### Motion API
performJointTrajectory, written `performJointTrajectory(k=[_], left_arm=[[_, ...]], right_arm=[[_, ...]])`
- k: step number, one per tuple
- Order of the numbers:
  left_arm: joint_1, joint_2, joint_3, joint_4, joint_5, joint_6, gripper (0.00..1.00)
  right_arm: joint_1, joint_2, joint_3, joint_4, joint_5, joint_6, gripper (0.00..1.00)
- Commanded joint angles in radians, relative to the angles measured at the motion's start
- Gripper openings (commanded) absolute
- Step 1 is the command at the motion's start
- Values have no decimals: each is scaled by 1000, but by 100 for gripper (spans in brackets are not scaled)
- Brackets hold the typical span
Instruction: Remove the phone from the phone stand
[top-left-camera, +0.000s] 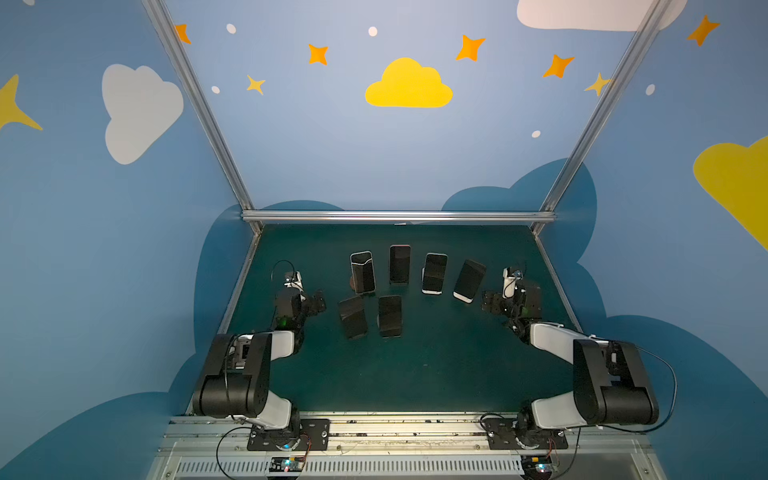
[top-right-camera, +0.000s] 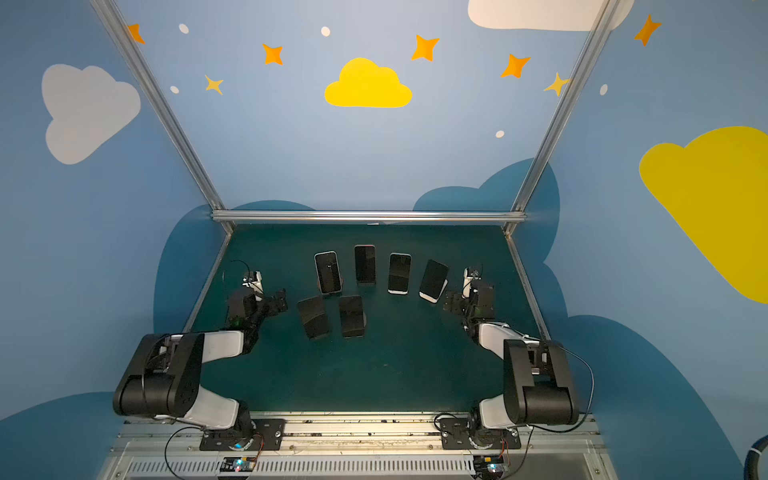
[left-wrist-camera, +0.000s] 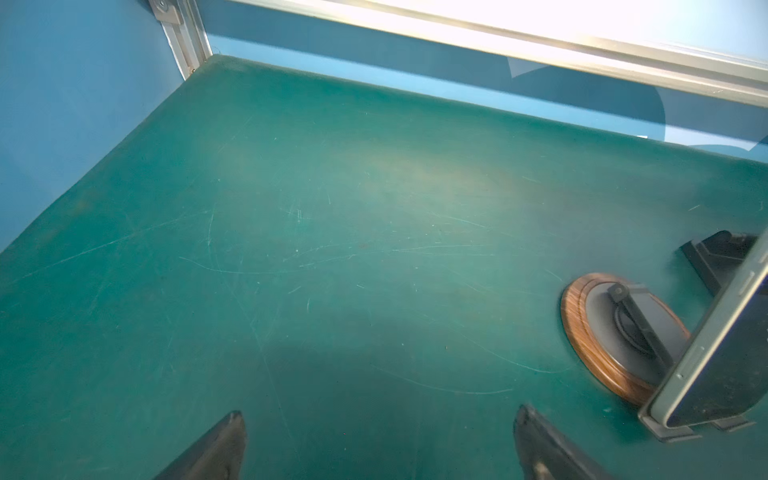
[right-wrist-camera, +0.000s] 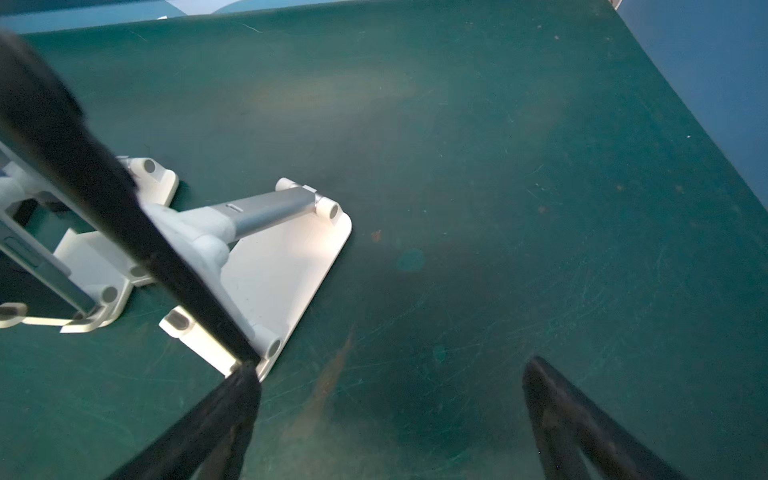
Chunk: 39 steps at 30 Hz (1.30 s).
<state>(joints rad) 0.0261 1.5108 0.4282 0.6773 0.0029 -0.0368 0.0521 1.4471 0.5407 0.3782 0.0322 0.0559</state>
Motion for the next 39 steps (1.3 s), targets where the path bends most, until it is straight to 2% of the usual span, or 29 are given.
performJointTrajectory(k=[1, 31, 39], left_arm=[[7, 12, 20, 10, 2, 12, 100], [1, 5, 7, 25, -11, 17, 100], [0, 2, 7, 25, -9, 17, 100]], right_arm=[[-2, 6, 14, 11, 6, 11, 99], [-5, 2, 11, 15, 6, 11, 99], [-21, 7, 21, -1, -32, 11, 99]])
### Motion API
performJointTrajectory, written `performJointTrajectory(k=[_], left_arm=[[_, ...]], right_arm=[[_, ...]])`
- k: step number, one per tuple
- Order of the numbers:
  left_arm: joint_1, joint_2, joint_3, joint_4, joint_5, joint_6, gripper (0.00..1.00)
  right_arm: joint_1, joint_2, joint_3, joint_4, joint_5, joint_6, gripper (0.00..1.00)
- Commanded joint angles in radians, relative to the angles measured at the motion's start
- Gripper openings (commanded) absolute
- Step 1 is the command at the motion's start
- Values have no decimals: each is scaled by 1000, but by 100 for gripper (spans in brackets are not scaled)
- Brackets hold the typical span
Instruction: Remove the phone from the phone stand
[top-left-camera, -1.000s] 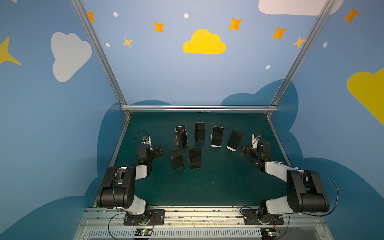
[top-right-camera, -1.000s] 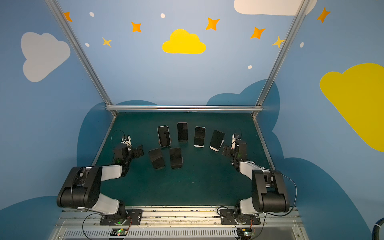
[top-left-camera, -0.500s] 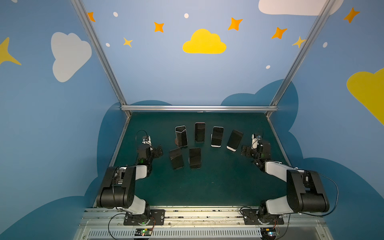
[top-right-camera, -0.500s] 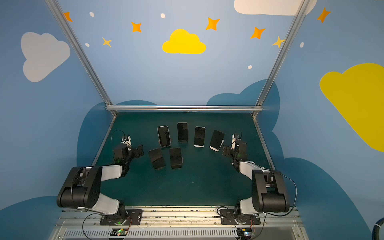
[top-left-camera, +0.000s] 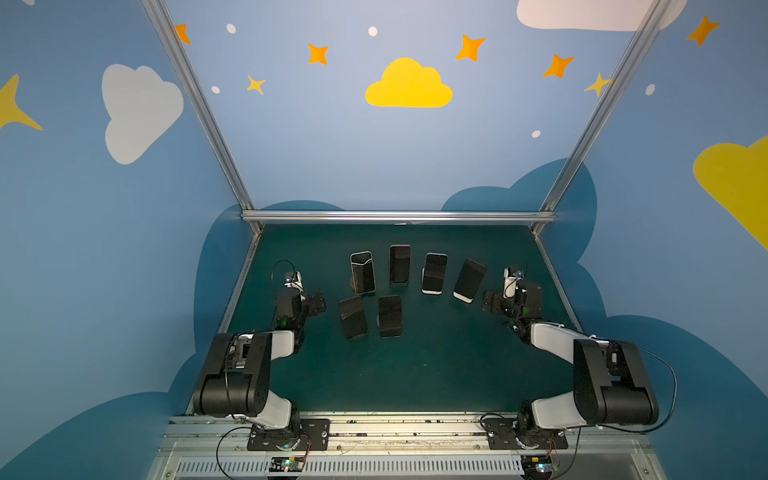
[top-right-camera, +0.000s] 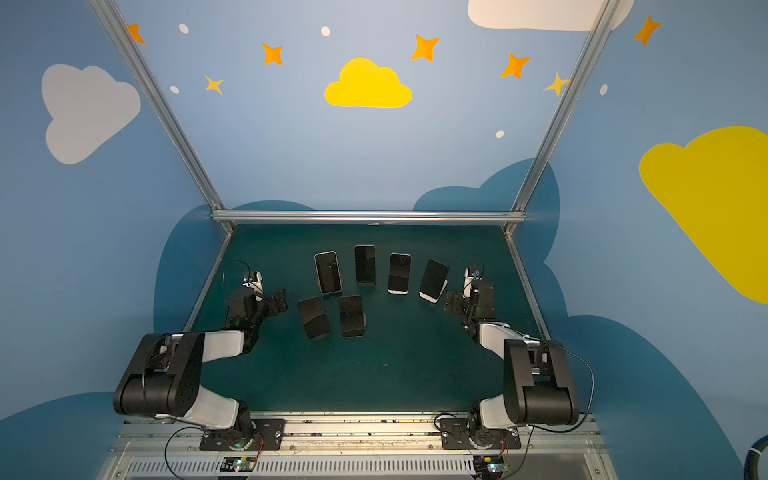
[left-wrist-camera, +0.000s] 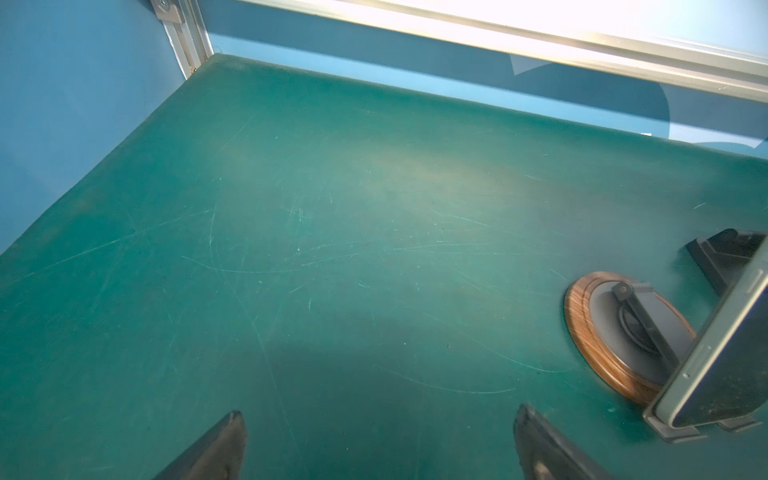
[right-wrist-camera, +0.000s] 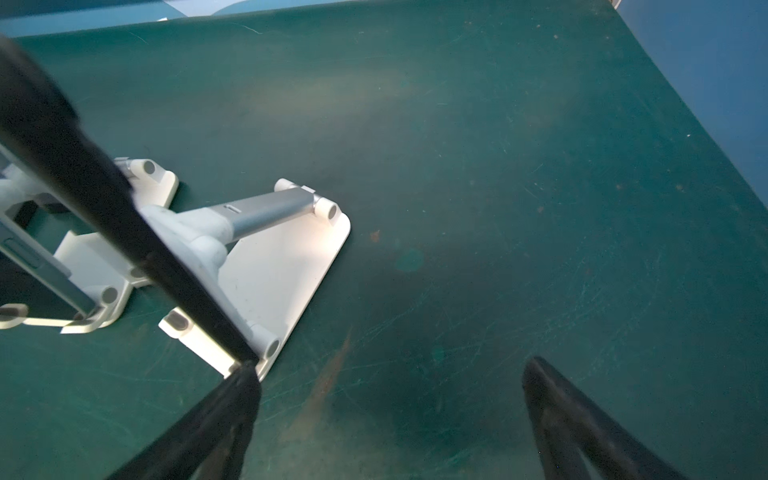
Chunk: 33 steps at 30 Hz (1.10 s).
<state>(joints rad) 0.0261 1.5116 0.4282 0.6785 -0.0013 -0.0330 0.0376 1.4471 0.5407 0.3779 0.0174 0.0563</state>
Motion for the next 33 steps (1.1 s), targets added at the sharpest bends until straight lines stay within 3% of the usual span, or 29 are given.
performJointTrajectory(k=[1, 5, 10, 14, 17, 20, 23, 26, 29, 33], left_arm=[[1, 1, 6, 27, -6, 13, 100], [1, -75, 62, -119, -58, -9, 100], [-4, -206, 35, -174, -80, -11, 100], [-5, -402, 54, -284, -116, -40, 100], [-6, -547, 153, -478, -112, -76, 100], [-5, -664, 261, -655, -129, -241, 100], [-1, -807, 394, -986, -261, -675, 100], [5, -1002, 292, -983, -289, -866, 100], [11, -1187, 138, -818, -263, -851, 100], [13, -1202, 132, -818, -248, -814, 100]], right_arm=[[-6, 6, 21, 2, -17, 13, 98], [-6, -2, 94, -114, -6, 14, 99], [1, -41, 107, -168, 55, 38, 98], [18, -147, 120, -237, 117, 52, 98], [46, -231, 201, -367, 141, 30, 99], [64, -311, 294, -529, 172, 88, 99], [41, -402, 376, -759, 201, 452, 98], [11, -513, 329, -899, 199, 683, 99], [-14, -588, 285, -883, 49, 525, 99], [-14, -514, 388, -1069, -17, 442, 98]])
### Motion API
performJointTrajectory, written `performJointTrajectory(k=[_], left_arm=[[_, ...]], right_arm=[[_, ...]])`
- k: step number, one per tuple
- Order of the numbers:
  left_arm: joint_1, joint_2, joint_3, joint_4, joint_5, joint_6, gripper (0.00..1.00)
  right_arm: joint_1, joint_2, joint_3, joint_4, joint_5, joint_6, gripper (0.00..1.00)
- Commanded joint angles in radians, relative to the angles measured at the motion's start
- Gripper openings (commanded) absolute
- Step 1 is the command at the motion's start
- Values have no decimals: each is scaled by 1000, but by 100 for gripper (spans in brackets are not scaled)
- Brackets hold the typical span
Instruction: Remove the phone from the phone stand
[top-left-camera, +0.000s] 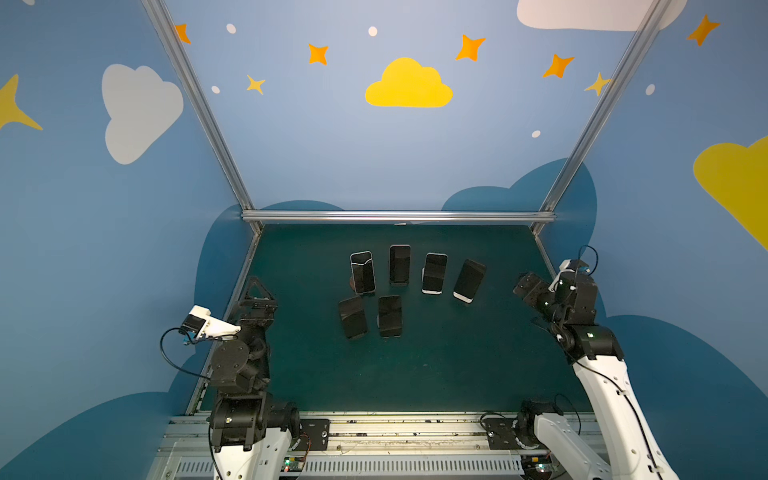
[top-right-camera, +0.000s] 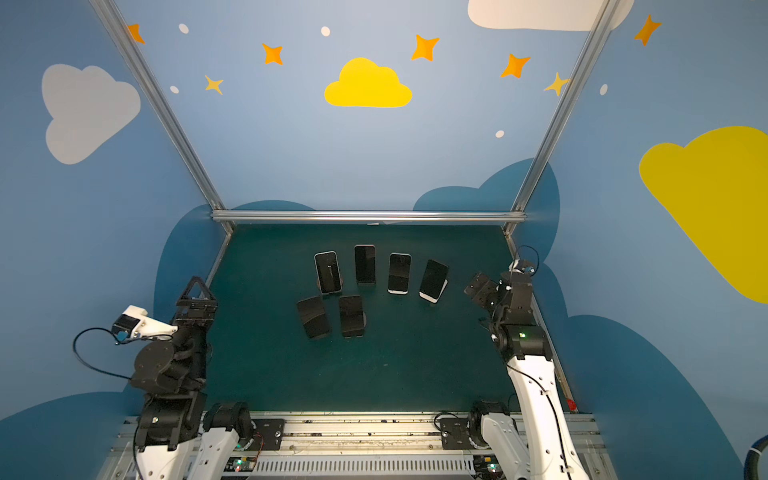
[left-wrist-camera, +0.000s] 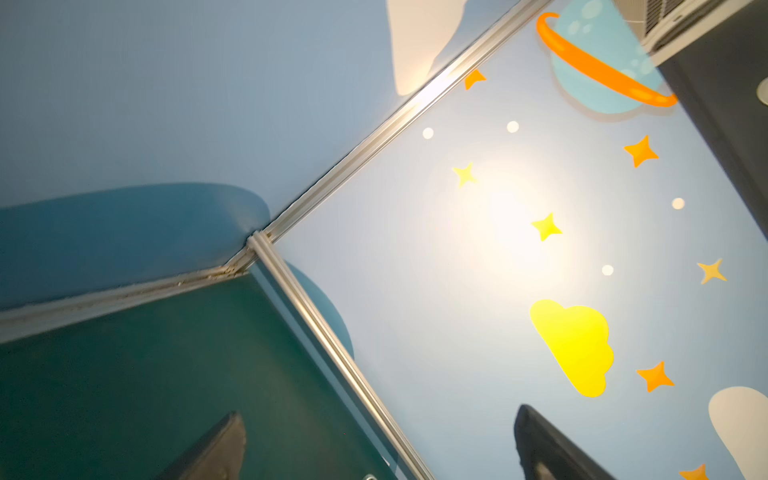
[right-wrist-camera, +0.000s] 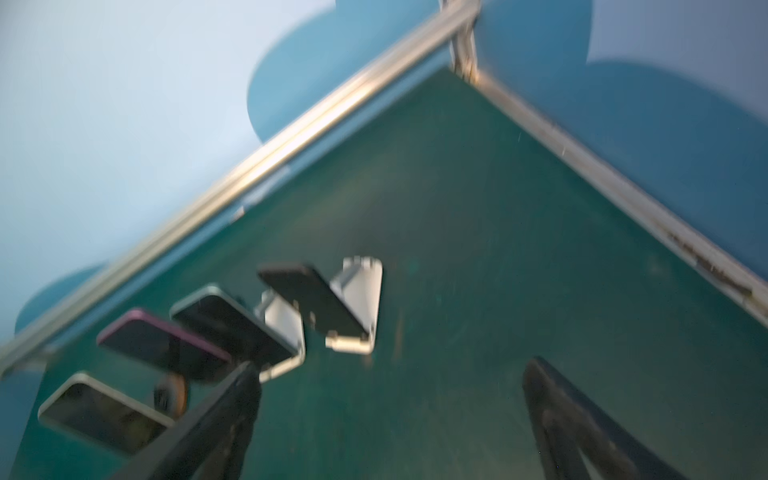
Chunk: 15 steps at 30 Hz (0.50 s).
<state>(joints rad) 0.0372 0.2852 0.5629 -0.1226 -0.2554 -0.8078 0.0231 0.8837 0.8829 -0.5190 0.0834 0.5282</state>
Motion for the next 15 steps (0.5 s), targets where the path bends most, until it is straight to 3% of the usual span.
performJointTrajectory(k=[1, 7, 11, 13, 15], left_arm=[[3, 56, 17, -28, 30, -25, 100], [2, 264, 204, -182, 142, 64, 100], [2, 282, 205, -195, 186, 90, 100], [0, 273, 188, -207, 194, 92, 100], [0, 266, 167, -223, 192, 75, 100]], right_arm=[[1, 65, 60, -195, -83, -46, 99], [-2, 44, 48, -144, -145, -32, 98], [0, 52, 46, -87, -222, -30, 89], [11, 89, 67, -111, -258, -43, 76], [62, 129, 82, -137, -266, -63, 73]])
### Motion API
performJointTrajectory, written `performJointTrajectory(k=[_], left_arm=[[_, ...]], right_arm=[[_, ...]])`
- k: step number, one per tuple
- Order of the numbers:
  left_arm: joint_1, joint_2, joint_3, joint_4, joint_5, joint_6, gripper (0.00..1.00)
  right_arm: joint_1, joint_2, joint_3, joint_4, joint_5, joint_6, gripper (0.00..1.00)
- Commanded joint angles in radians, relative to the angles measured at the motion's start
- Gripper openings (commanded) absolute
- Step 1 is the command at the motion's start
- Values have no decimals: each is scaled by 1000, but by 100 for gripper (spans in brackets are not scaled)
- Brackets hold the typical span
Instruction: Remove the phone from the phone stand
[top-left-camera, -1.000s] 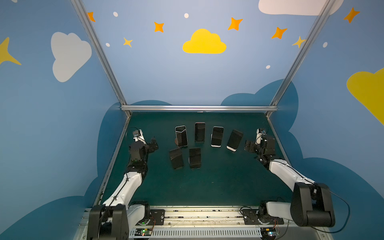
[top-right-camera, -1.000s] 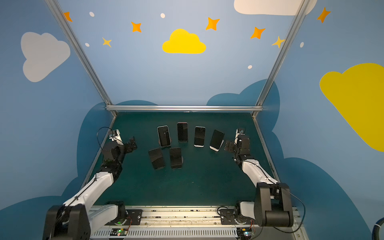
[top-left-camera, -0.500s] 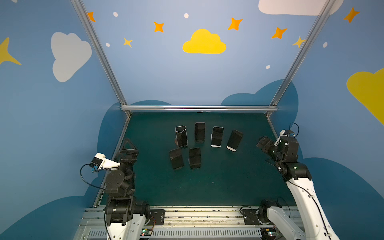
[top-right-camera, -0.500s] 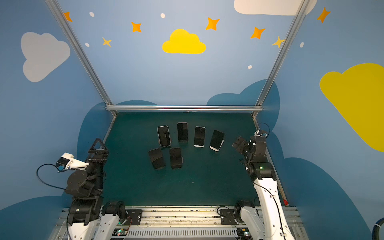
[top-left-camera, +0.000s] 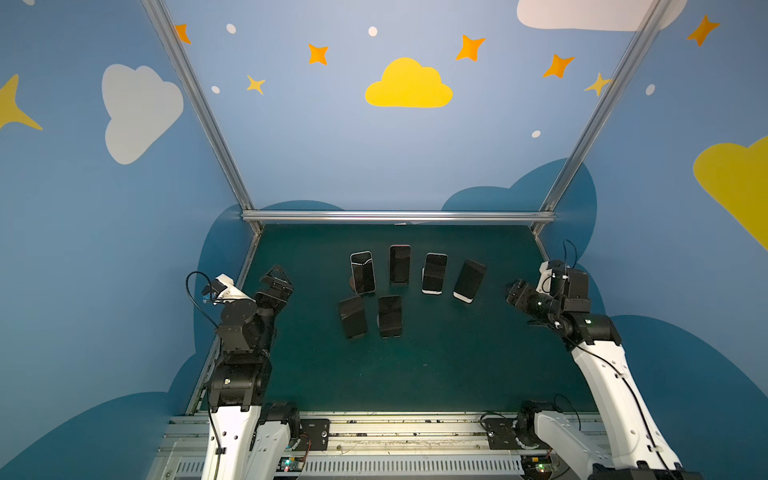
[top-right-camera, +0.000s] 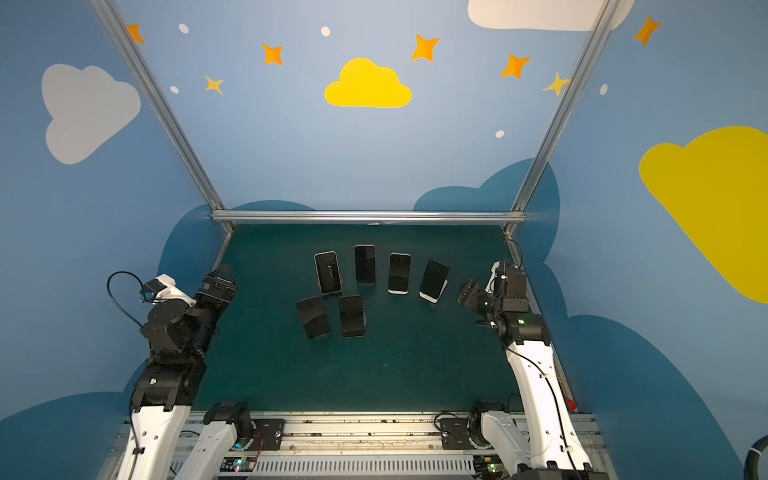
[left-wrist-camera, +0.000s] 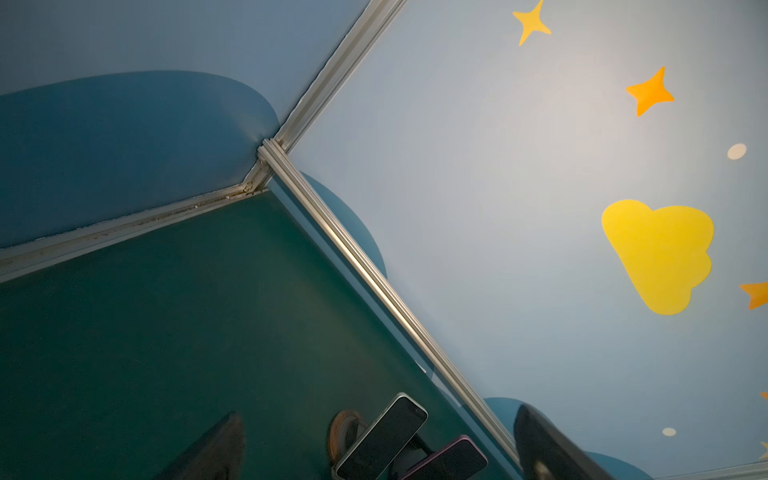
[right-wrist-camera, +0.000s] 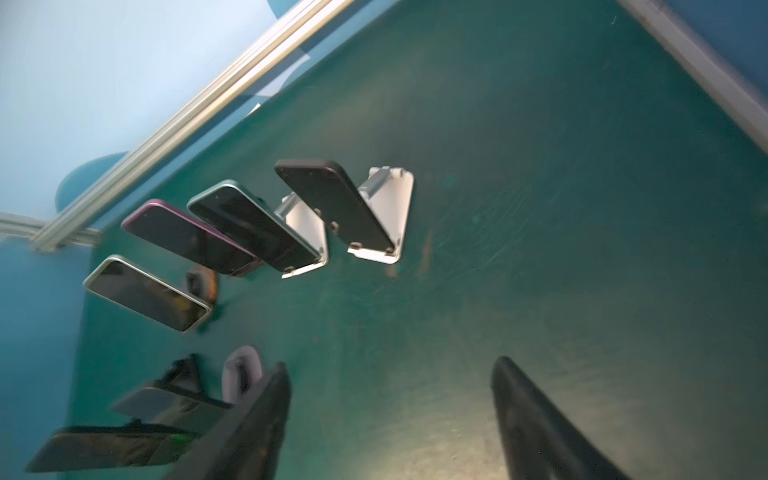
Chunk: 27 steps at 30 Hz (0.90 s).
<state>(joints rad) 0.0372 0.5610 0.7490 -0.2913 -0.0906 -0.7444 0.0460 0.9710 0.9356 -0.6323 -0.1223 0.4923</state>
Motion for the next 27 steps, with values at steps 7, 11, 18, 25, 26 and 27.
performJointTrajectory(k=[7, 11, 18, 25, 26, 27], left_arm=[[0, 28, -5, -165, 69, -40, 100], [1, 34, -13, -173, 91, -36, 100], [0, 46, -13, -193, 100, -20, 100], [0, 56, -14, -182, 127, -16, 100], [0, 56, -14, -180, 129, -15, 100], [0, 56, -14, -180, 129, -14, 100]], right_arm=[[471, 109, 52, -96, 217, 46, 90], [708, 188, 86, -83, 344, 128, 93], [920, 430, 295, -89, 398, 171, 94], [967, 706, 578, -234, 440, 227, 96], [969, 747, 635, -284, 445, 259, 96], [971, 784, 684, -330, 447, 285, 96]])
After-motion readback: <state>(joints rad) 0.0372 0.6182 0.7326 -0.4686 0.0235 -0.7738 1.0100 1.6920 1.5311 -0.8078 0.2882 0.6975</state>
